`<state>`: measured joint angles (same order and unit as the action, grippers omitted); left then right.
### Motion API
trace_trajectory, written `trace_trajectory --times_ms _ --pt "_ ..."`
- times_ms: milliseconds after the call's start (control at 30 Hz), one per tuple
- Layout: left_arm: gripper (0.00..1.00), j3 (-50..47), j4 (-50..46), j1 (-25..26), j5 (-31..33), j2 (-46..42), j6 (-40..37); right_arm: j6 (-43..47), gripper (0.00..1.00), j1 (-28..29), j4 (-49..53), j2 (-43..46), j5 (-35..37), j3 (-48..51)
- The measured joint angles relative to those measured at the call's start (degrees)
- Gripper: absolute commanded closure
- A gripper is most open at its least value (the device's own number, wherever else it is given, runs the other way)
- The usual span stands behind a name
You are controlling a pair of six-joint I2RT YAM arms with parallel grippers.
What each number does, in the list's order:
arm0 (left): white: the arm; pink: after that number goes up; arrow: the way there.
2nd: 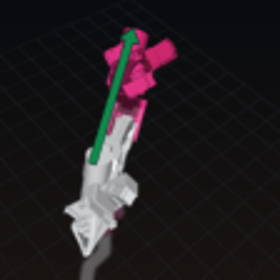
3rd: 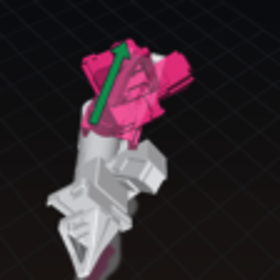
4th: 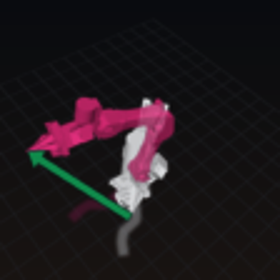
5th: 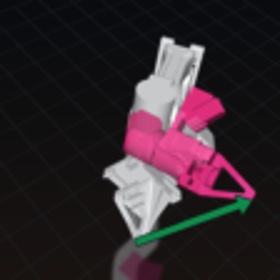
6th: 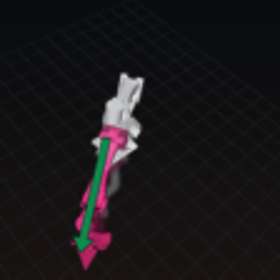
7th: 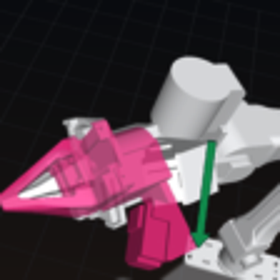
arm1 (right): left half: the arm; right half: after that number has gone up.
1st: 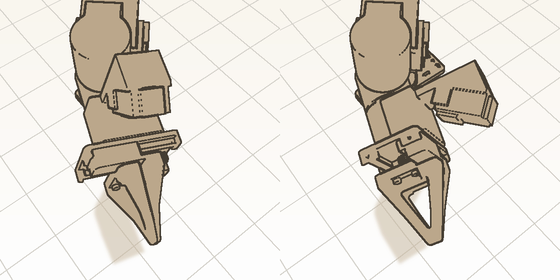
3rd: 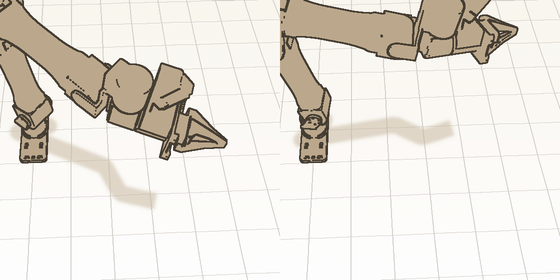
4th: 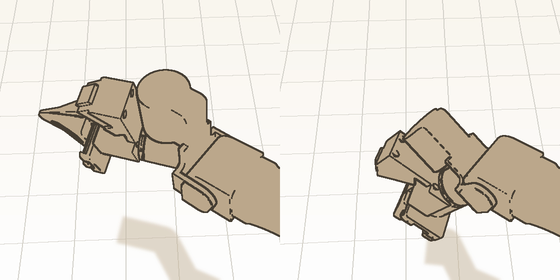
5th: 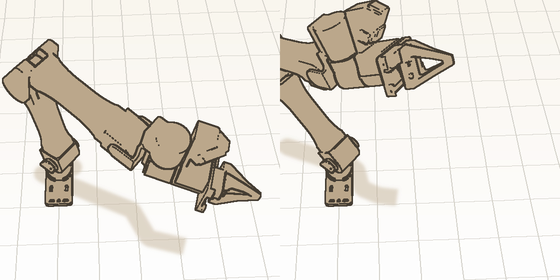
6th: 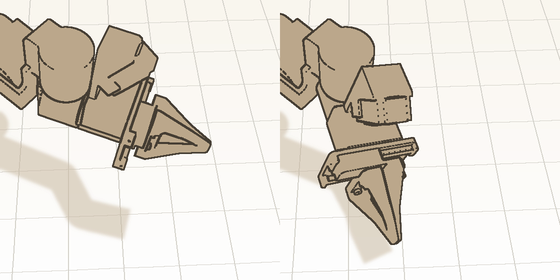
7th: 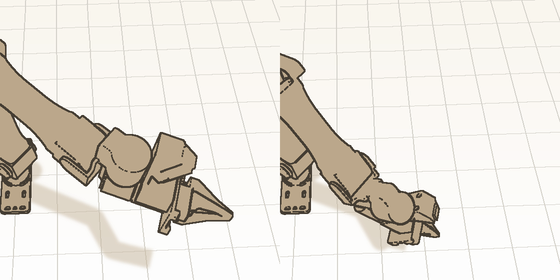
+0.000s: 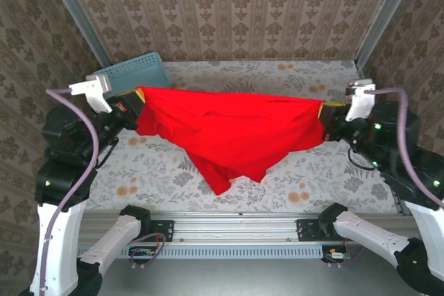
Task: Fold the inside-out t-shirt
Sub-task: Flatten out the T-shirt at the center of the table.
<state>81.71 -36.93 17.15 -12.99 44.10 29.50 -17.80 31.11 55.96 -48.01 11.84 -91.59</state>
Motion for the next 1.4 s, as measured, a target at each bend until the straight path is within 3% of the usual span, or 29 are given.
trace_trajectory --times_ms 133,267,567,900,1000,1133,1300,1400 --pt "1.0 2.4 2.8 0.0 -1.8 -1.4 -0.1 0.1 1.0 0.0 -0.7 0.7 -3.1 -4.5" --pt "1.0 0.3 5.3 0.0 -2.0 -1.2 0.0 0.0 1.0 0.0 -1.7 0.3 -1.8 -2.3" --pt "1.0 -7.9 1.7 -0.1 -0.1 12.9 0.0 0.3 1.0 -0.2 -0.9 -10.3 3.3 6.6" --pt "1.0 -14.4 4.8 -0.1 -4.7 -2.9 -0.6 4.0 1.0 -0.2 -2.2 1.6 -2.5 10.6" --pt "1.0 -17.0 6.4 -0.1 -5.3 -2.9 -0.6 3.5 1.0 -0.2 -3.5 2.1 -2.7 14.9" --pt "1.0 -20.5 5.0 -0.1 -4.3 5.5 -0.6 0.9 1.0 -0.9 -4.8 -3.2 -3.0 23.1" --pt "1.0 -21.6 1.2 -0.8 0.8 20.7 -0.7 -3.1 1.0 -3.7 -9.6 -16.0 -6.5 29.6" --pt "1.0 -22.5 0.0 -1.9 2.7 26.5 -0.7 -5.0 0.9 -4.7 -12.5 -22.9 -8.5 31.2"
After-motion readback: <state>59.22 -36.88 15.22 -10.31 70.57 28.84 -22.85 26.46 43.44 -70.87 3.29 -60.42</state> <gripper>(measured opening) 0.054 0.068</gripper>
